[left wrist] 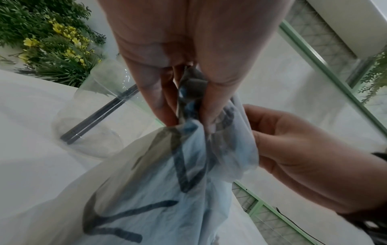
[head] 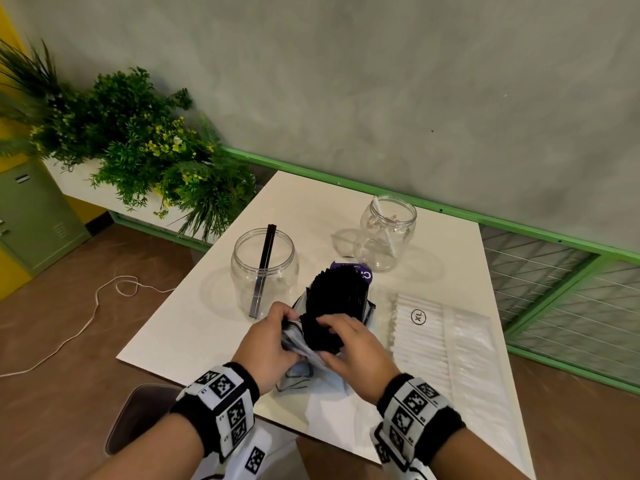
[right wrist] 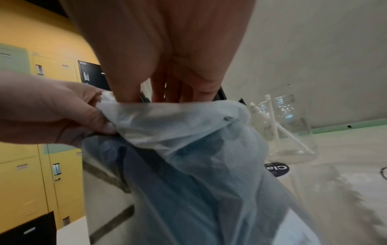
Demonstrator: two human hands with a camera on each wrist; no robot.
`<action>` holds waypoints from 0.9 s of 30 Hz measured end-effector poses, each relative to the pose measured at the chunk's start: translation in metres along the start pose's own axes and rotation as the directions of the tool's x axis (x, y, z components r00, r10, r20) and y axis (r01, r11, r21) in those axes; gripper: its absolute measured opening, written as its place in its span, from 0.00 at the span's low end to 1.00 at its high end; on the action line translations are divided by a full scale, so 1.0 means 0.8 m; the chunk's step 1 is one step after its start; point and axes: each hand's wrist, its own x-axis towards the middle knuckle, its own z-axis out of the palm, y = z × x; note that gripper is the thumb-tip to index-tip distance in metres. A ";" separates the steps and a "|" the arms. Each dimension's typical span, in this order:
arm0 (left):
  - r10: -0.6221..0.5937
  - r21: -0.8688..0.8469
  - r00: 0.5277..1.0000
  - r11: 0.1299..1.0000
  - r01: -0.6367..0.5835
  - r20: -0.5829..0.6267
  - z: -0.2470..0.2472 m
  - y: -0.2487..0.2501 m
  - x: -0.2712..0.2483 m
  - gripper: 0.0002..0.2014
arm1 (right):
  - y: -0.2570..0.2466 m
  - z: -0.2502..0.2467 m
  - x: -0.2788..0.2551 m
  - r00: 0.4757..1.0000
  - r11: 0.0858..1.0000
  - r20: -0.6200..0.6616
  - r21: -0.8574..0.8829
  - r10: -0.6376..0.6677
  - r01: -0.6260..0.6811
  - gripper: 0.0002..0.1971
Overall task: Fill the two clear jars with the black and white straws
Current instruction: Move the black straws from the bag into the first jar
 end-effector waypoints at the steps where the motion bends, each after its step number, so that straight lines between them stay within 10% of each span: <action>1: 0.003 -0.012 1.000 1.000 -0.003 -0.001 0.000 0.000 0.000 0.24 | -0.003 0.000 0.003 1.000 1.000 0.007 0.006 0.014 -0.014 0.26; 12: -0.153 -0.455 0.980 0.869 0.195 0.129 -0.006 0.007 -0.002 0.16 | -0.004 0.014 0.011 0.990 0.988 -0.062 0.098 0.125 -0.119 0.29; 27: -0.110 -0.393 0.984 0.906 0.157 0.140 -0.012 0.004 0.004 0.19 | -0.001 0.023 0.022 0.991 0.982 -0.066 0.157 0.116 -0.105 0.16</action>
